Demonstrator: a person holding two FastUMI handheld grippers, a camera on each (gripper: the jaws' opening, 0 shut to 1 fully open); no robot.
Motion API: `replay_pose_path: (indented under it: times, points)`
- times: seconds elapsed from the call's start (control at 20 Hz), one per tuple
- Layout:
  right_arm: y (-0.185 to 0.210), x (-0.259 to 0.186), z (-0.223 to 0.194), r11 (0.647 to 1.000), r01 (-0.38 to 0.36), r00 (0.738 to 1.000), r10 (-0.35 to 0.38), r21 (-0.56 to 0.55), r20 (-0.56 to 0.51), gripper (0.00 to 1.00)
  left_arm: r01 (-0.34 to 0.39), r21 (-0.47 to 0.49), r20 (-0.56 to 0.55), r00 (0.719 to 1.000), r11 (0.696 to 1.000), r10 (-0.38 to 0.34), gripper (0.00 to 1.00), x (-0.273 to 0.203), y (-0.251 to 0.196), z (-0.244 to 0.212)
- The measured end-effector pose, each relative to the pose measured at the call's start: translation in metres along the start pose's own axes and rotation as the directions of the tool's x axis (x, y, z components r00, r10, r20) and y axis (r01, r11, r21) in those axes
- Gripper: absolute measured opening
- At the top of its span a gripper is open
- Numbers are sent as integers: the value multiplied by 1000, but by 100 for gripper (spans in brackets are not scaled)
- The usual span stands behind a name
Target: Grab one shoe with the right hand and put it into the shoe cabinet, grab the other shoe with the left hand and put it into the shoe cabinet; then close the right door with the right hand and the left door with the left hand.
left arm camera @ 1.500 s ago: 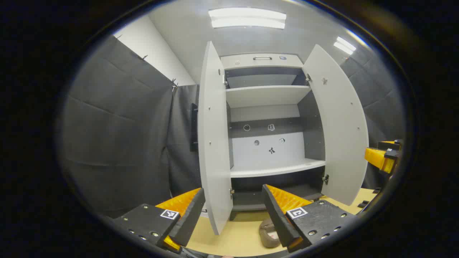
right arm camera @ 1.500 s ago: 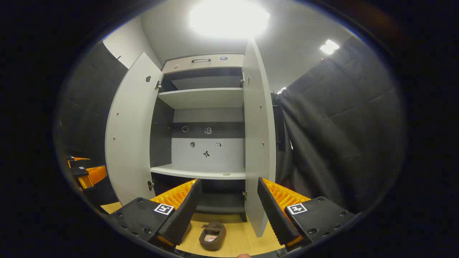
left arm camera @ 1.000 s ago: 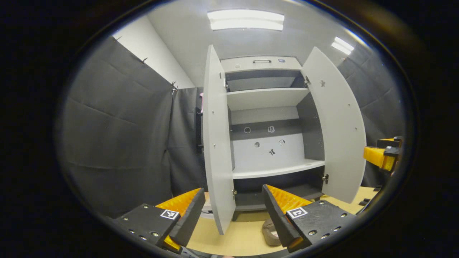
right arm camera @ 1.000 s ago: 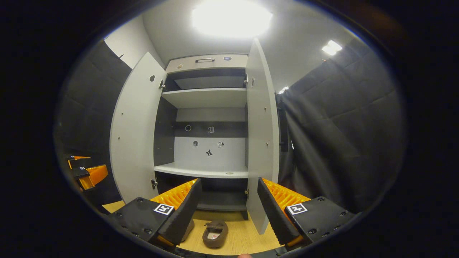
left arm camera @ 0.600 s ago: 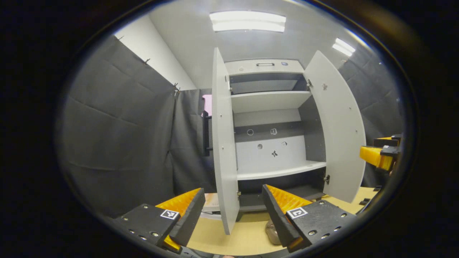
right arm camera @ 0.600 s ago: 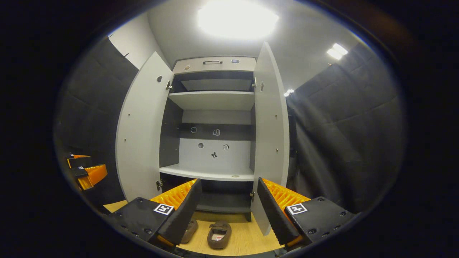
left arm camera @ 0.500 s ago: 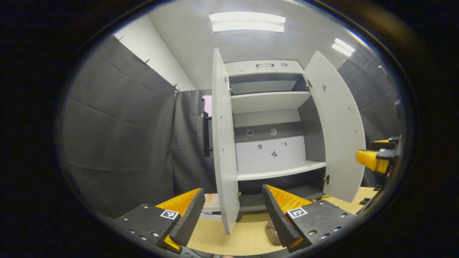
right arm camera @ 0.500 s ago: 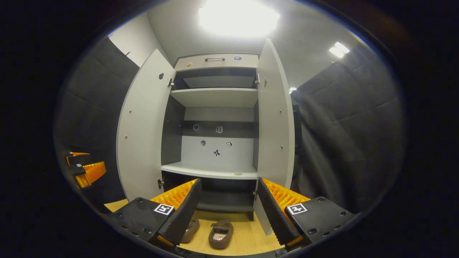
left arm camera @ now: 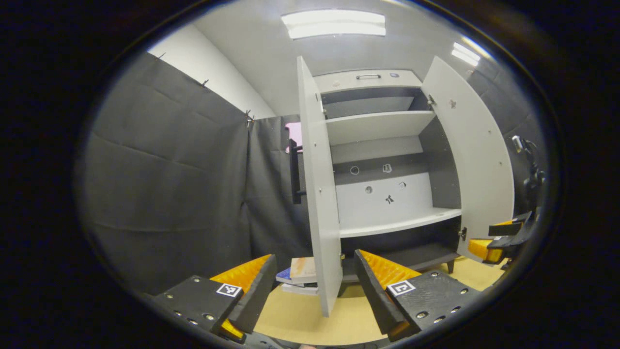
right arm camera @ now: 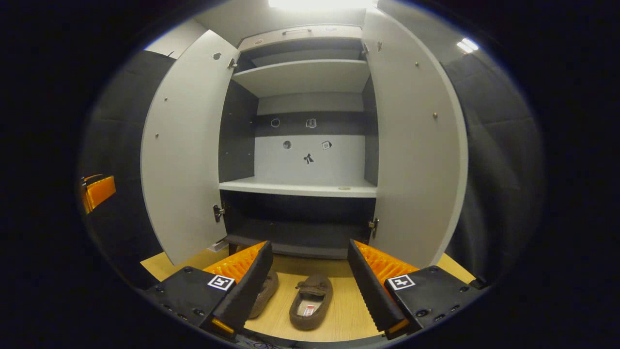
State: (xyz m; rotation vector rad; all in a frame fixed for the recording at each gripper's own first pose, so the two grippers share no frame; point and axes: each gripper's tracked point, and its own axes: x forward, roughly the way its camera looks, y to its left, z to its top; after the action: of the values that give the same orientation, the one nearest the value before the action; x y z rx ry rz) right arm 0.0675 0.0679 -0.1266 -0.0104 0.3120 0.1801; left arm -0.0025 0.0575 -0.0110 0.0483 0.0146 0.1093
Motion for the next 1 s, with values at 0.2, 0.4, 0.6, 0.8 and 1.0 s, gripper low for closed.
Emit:
replay_pose_path:
  times: [0.2, 0.4, 0.6, 0.8, 1.0]
  points:
    - [6, 37, -52, 999, -32, 989, 34, 18, -142, 99, -23, 18, -30, 999, 1000, 23, 100, 18, -1, -10]
    - [9, 63, -99, 998, -51, 959, 59, 35, -278, 99, -27, 24, -61, 998, 999, 28, 93, 29, -7, -20]
    - [15, 75, -135, 996, -80, 925, 90, 43, -369, 99, -42, 33, -85, 995, 999, 45, 93, 32, -10, -28]
    - [23, 84, -169, 994, -91, 888, 111, 67, -446, 97, -61, 58, -94, 993, 996, 66, 100, 26, -8, -31]
    - [31, 90, -199, 991, -84, 843, 128, 107, -523, 97, -76, 57, -126, 989, 996, 83, 100, 20, -3, -39]
